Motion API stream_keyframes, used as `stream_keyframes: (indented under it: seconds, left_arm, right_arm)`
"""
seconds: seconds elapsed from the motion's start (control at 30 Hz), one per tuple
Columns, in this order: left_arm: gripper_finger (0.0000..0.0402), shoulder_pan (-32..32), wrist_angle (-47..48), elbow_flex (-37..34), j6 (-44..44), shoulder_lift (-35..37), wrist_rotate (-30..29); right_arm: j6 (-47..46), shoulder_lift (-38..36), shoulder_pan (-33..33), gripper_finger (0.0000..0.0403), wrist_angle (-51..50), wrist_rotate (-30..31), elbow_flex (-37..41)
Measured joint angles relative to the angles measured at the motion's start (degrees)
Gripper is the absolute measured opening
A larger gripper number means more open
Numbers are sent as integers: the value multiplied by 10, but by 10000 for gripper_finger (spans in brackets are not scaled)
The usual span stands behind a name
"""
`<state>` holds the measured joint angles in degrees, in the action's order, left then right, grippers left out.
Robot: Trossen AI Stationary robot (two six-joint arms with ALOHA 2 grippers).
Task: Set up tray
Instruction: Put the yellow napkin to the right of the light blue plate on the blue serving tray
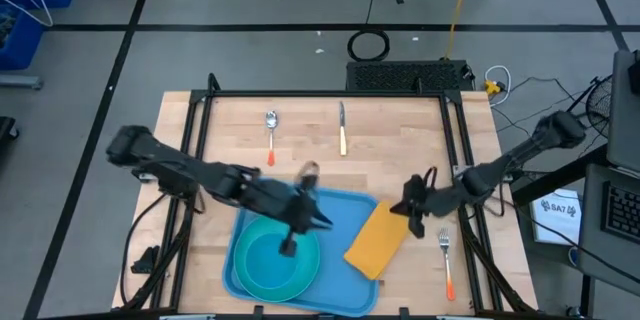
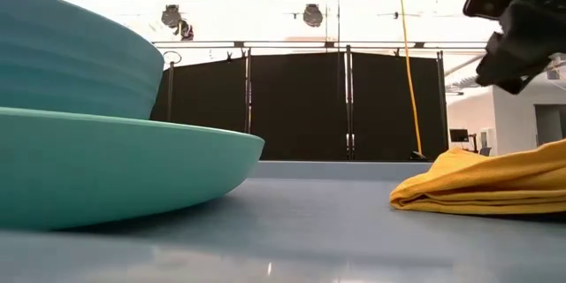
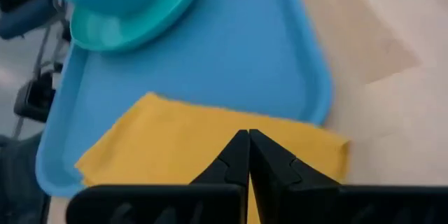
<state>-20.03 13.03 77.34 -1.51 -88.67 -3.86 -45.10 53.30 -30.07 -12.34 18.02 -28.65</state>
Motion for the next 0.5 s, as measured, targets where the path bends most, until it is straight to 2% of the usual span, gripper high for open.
stream_keyframes:
  seconds: [0.13, 0.27, 0.37, 0.5]
  left_arm:
    - [25, 18, -127, -128, 16, 82, -5]
    - [7, 29, -204, -207, 17, 146, -3]
    - [4, 34, -210, -239, 16, 186, -3]
    - [20, 37, -209, -268, 17, 228, -11]
  right_arm:
    - [-22, 110, -25, 0, -3, -2, -33]
    - [-26, 201, -22, 0, -14, -17, -76]
    - [-26, 254, -17, 0, -45, -33, -112]
    - [-22, 311, -2, 0, -79, -69, -160]
